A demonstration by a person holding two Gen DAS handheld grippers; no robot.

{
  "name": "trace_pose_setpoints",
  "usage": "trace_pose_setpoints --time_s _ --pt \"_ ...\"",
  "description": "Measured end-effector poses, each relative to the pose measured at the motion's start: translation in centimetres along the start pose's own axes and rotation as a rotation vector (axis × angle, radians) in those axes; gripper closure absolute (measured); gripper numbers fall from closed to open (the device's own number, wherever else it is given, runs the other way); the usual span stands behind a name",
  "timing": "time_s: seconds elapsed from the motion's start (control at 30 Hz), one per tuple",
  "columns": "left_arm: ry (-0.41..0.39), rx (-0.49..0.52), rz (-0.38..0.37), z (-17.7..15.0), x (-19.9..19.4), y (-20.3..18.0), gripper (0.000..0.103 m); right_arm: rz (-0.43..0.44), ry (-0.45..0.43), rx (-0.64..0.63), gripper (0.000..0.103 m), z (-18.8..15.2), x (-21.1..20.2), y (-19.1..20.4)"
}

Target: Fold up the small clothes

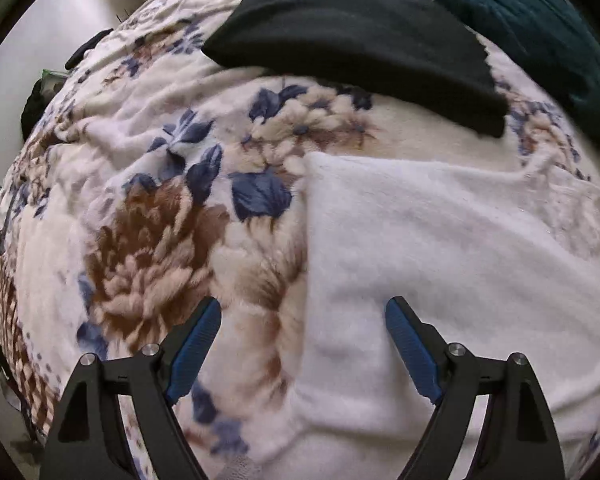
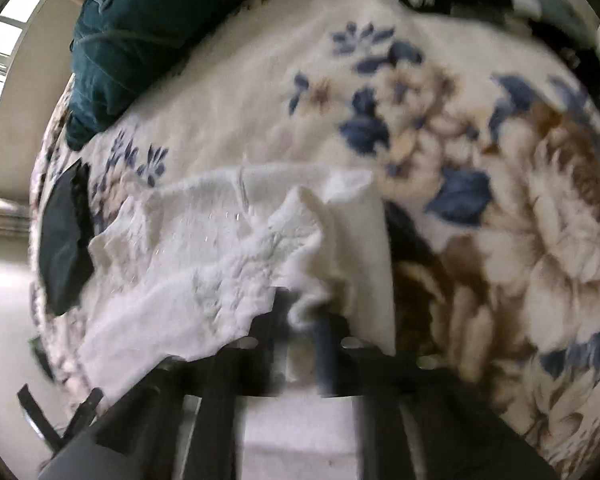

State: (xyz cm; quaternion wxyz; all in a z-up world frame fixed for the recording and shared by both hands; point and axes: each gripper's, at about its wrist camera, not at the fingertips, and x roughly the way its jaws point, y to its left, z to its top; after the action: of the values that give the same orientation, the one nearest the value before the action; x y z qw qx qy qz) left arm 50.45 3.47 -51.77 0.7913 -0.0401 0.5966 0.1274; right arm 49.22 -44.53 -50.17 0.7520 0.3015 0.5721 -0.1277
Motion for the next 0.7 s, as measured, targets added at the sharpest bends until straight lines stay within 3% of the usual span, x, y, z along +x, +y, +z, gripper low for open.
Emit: trace_pose_setpoints --time_s 0.1,0.27,0.4,0.53,0.6,0.67,0.7 --pt "-0.013 0.029 0.011 0.4 0.3 -0.4 0.019 -0.042 -0.088 -0.059 0.094 -0.6 -3.5 1.1" --pt "-0.023 0.058 -0.001 1.0 0.3 -0.7 0.019 -0.070 -0.104 -0.080 0.094 -2.0 -7.1 1.1" --pt "-0.030 0.053 -0.017 1.6 0.0 0.1 0.019 -0.146 -0.056 -0.082 0.094 -3.2 -6.3 -0.8" --pt "-0.013 0.062 -0.019 2.1 0.3 1.0 0.019 -0.233 0.129 -0.053 0.094 -3.6 -1.3 -3.4" --pt "-0.012 0.080 -0.015 2.3 -0.4 1.0 0.019 -0.306 0.166 -0.035 0.087 -3.6 -1.0 -3.9" --pt "-0.028 0.102 -0.037 2.1 -1.8 0.5 0.019 -0.336 0.081 -0.047 0.082 -3.6 -3.2 -3.0" --pt "-0.043 0.113 -0.059 1.8 -2.9 -0.1 0.019 -0.351 0.020 -0.066 0.062 -3.8 -4.6 -2.0"
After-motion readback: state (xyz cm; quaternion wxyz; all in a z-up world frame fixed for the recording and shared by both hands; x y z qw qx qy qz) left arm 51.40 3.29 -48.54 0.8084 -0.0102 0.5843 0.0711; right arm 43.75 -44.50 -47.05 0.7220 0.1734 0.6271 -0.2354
